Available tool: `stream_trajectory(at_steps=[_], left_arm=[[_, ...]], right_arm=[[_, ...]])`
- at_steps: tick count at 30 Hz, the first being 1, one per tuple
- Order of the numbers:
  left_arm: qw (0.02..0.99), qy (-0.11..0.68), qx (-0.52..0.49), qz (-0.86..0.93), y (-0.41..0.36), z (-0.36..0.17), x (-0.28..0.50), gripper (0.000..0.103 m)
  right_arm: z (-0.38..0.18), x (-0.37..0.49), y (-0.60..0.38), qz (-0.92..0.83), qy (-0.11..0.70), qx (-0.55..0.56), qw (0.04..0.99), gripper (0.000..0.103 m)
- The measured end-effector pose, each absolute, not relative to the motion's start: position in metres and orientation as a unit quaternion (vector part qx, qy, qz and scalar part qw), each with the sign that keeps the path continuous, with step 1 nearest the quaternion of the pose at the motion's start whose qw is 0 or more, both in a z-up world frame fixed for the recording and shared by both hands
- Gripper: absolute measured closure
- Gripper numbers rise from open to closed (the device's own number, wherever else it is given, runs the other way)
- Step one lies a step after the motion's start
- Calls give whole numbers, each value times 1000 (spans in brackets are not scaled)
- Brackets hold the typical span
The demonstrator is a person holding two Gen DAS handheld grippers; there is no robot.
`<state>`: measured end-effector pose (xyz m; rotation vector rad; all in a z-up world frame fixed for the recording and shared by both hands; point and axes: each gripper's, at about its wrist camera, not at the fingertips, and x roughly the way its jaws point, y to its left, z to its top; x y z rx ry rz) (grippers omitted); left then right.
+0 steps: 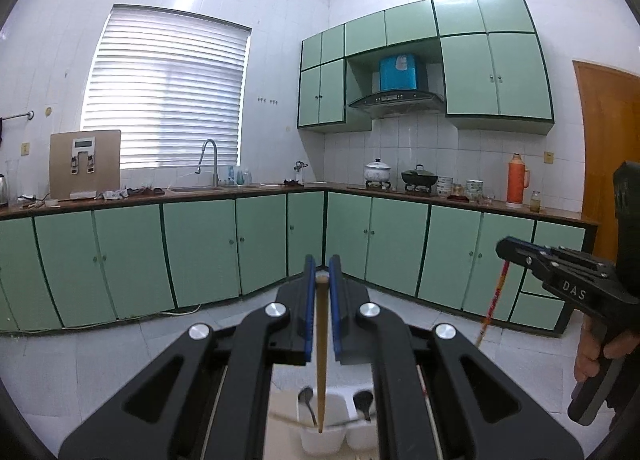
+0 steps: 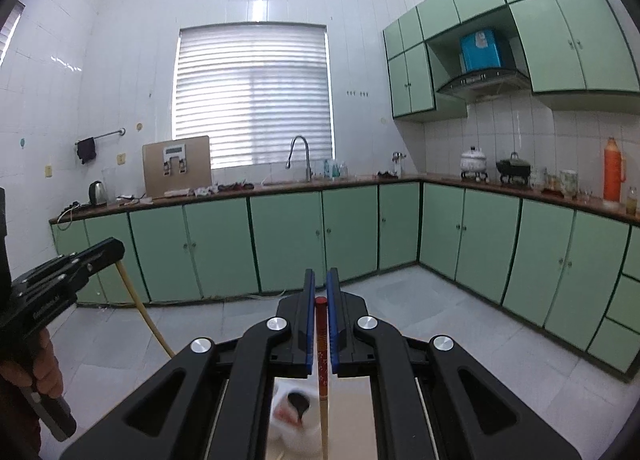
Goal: Organize utensils
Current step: 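Lift the wooden chopstick with the left tool while the right tool lifts the red chopstick into the holder, then open both tools to release the chopsticks into the white holder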
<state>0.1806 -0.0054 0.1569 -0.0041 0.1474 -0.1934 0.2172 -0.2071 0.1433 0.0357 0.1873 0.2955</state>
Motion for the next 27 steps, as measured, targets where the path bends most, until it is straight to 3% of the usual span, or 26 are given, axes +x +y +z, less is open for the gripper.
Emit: stream_trajectory(at_steps=[6, 21, 24, 27], left_arm=[[991, 97, 6, -96, -17, 143, 228, 97], [977, 186, 3, -102, -3, 56, 288, 96], [977, 186, 5, -99, 2, 50, 285, 84], [979, 180, 4, -95, 7, 48, 273, 81]], right_arm=[[138, 266, -190, 159, 94, 15, 983, 97], [51, 311, -177, 192, 190, 21, 963, 96], [45, 306, -182, 189, 191, 27, 963, 92], [45, 291, -191, 181, 179, 38, 966, 84]])
